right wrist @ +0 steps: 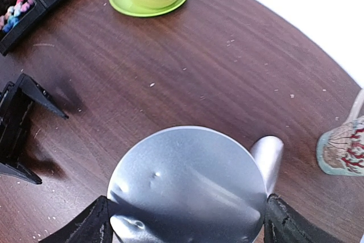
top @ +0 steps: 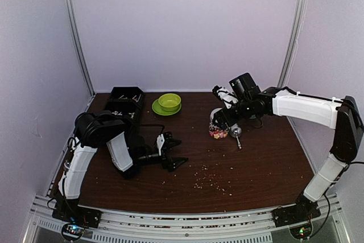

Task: Pack the candies
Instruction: Place the packed packing bottle at the center of the board.

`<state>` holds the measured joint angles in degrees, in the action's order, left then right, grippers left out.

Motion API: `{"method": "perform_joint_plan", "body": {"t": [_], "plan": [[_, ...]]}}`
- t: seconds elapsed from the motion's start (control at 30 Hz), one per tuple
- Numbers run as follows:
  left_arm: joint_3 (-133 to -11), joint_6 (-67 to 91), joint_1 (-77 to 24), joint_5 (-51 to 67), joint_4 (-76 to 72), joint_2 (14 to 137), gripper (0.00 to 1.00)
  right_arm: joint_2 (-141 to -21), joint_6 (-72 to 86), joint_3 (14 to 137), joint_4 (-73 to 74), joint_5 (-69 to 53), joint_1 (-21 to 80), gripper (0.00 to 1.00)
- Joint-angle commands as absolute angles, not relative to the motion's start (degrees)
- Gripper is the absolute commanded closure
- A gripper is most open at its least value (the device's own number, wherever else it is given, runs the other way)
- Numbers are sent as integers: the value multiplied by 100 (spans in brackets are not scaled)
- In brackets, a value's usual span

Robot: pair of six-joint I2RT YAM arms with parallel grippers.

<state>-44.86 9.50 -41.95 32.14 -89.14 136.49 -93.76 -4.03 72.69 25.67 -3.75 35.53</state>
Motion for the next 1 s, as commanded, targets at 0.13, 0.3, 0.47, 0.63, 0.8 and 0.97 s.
{"method": "perform_joint_plan", "body": {"t": [0.13,0.3,0.47,0.63,0.8,0.97], "plan": [[-4316,1116,-4140,2982,-8811,13802,2,-9294,-335,7417,2121,0,3341,19],[-4273,1103,-4144,2869,-8815,13768,2,-9974,-312,8107,2078,405,3276,19],[-4219,1082,-4140,2790,-8803,13752,2,-10607,-286,8809,2034,692,3182,19],[-4228,1099,-4144,2811,-8812,13753,2,-11292,-253,9519,1996,1033,3069,18],[-4201,1101,-4140,2785,-8812,13743,2,-11908,-189,10119,2056,1195,2919,18],[-4159,1078,-4140,2745,-8815,13692,2,-12341,-97,10584,2174,1069,2760,17]]}}
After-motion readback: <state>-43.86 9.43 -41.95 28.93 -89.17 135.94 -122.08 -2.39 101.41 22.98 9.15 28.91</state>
